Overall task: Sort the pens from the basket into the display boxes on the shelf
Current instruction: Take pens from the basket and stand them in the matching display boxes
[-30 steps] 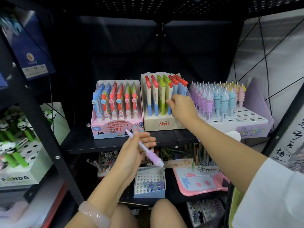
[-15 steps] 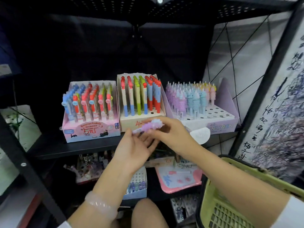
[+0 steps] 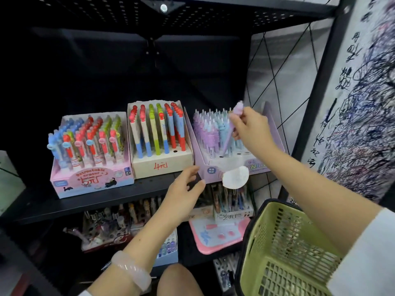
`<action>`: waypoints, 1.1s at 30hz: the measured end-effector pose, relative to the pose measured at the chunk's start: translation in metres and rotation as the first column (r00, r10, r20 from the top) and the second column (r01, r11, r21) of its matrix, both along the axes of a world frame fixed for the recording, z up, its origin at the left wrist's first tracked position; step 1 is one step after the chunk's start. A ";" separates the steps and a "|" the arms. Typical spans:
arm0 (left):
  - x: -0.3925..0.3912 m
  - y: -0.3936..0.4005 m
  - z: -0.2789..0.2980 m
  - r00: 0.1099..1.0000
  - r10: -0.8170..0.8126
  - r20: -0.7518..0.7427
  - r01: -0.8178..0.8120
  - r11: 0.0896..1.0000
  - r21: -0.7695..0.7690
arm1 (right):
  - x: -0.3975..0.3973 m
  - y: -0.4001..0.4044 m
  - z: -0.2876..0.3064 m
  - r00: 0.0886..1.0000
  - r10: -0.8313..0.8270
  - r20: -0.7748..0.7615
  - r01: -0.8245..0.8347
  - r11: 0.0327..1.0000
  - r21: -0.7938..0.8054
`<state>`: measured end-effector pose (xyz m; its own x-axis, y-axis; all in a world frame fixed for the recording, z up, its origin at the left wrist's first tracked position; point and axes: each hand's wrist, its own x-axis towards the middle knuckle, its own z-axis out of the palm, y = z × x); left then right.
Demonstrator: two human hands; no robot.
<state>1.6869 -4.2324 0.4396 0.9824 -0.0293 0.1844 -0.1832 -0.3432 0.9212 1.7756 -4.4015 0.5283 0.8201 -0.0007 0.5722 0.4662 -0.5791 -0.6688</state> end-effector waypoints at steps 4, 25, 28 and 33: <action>0.003 -0.006 -0.002 0.996 -0.077 0.041 0.072 0.992 0.101 | 0.011 0.011 -0.010 0.998 -0.053 -0.036 0.045 0.978 -0.204; -0.014 -0.031 0.003 0.973 -0.006 0.233 -0.011 0.997 0.073 | -0.016 -0.005 -0.043 0.999 0.027 0.029 -0.014 0.926 -0.378; -0.024 -0.056 -0.010 0.972 -0.107 0.208 0.091 0.992 0.084 | -0.043 -0.043 -0.057 0.993 0.109 -0.052 -0.119 0.943 -0.310; -0.029 -0.114 -0.048 0.923 -0.386 -0.002 0.379 0.905 0.193 | -0.090 -0.127 -0.114 0.948 -0.003 -0.319 -0.155 0.870 -0.467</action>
